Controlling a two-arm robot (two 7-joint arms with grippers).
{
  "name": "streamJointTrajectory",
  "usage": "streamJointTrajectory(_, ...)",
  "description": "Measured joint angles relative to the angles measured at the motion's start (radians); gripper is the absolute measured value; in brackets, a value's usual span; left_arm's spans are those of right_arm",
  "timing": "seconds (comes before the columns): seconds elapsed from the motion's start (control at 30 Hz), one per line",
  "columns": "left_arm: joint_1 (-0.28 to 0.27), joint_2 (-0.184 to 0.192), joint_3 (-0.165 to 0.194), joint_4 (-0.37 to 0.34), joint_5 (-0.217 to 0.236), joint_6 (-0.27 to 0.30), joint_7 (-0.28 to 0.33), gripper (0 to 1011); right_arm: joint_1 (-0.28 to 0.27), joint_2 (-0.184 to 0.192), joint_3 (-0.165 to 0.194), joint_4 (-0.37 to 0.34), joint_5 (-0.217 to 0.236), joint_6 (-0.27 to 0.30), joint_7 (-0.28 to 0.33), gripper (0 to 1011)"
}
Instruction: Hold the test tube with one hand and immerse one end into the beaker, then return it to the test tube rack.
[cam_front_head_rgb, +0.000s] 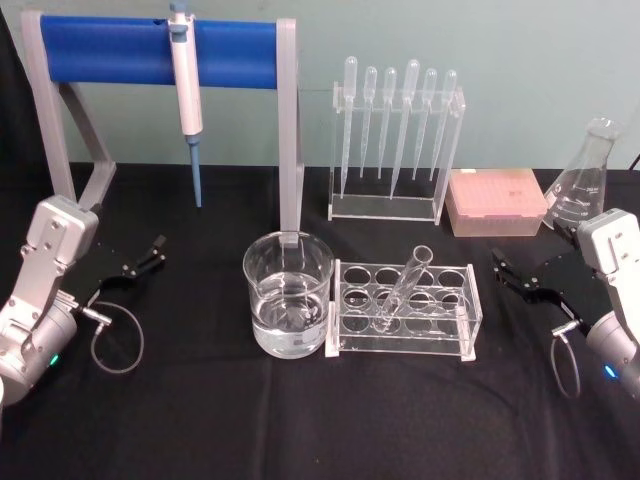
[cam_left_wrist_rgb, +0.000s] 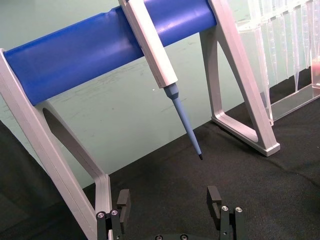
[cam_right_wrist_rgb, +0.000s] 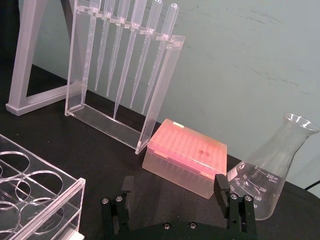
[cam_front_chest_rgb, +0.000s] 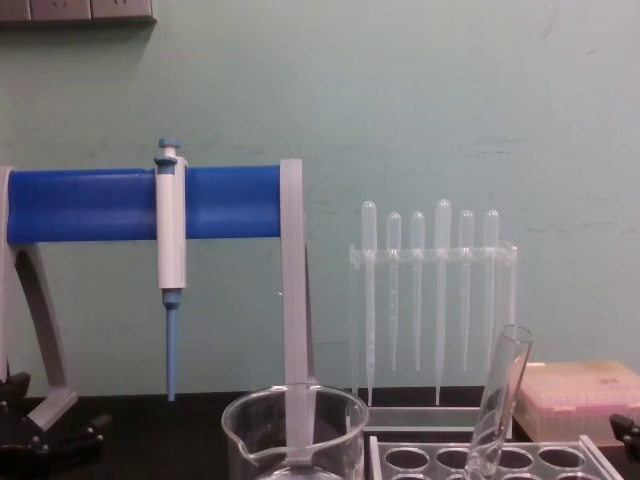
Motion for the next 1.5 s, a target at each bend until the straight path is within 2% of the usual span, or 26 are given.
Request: streamJointTrajectory(1.5,0.0,0.0,0.0,0.0,0.0,0.0,0.0,1000,0.0,0.0,0.0,0.0,0.0,0.0,0.0,1003)
